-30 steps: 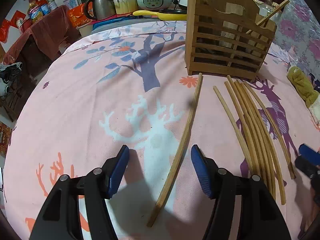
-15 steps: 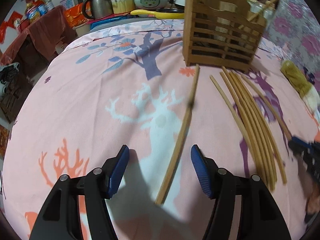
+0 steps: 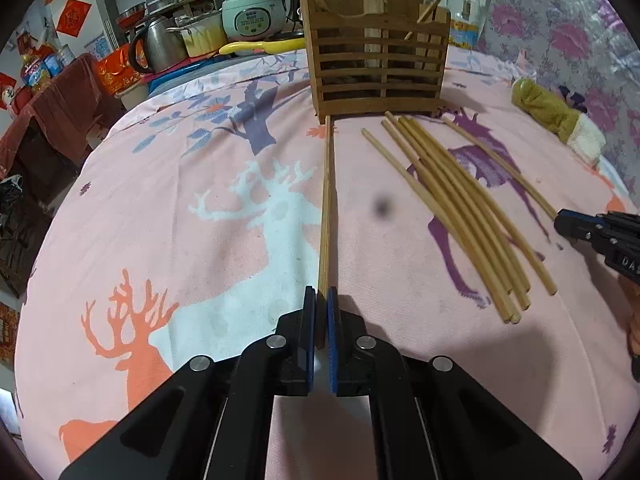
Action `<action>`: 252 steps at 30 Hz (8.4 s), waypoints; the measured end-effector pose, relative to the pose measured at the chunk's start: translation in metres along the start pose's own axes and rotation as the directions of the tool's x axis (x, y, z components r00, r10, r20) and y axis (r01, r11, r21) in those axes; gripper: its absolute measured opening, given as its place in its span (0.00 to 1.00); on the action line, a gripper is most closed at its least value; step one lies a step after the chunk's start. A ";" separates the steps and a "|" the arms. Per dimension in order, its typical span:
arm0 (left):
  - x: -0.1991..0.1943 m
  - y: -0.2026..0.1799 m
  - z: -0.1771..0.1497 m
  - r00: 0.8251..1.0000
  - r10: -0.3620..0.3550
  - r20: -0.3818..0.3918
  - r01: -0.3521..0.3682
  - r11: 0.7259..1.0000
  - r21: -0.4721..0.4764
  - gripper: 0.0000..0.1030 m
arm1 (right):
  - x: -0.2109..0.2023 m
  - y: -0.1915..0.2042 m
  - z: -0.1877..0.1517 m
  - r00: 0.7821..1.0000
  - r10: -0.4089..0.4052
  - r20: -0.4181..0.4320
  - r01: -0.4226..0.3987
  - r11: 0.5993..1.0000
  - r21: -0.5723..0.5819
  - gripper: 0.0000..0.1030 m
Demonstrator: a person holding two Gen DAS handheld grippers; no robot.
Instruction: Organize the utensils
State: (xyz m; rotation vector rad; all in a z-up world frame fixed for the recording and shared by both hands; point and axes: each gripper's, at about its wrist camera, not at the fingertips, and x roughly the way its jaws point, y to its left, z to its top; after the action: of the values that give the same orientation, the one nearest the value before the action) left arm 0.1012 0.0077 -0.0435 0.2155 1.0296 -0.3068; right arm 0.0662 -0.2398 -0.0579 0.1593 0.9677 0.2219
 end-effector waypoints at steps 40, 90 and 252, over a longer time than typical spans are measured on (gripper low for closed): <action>-0.140 -0.006 0.111 0.946 -0.036 0.322 0.056 0.997 -0.053 0.05 | -0.113 0.024 0.075 0.926 0.015 0.378 -0.004 1.000 -0.030 0.06; -0.059 0.019 0.059 0.943 0.144 0.299 -0.084 0.975 -0.204 0.94 | -0.063 0.018 0.044 0.951 0.027 0.307 -0.013 0.999 -0.048 0.94; -0.120 -0.001 0.063 0.960 0.001 0.281 0.015 0.998 -0.054 0.05 | -0.119 0.027 0.059 0.922 0.091 0.376 -0.050 0.992 -0.119 0.06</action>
State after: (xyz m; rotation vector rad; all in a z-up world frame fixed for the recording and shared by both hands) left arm 0.0941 0.0041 0.0917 0.1133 0.7563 -0.3054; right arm 0.0468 -0.2468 0.0757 0.1320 0.5606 0.2969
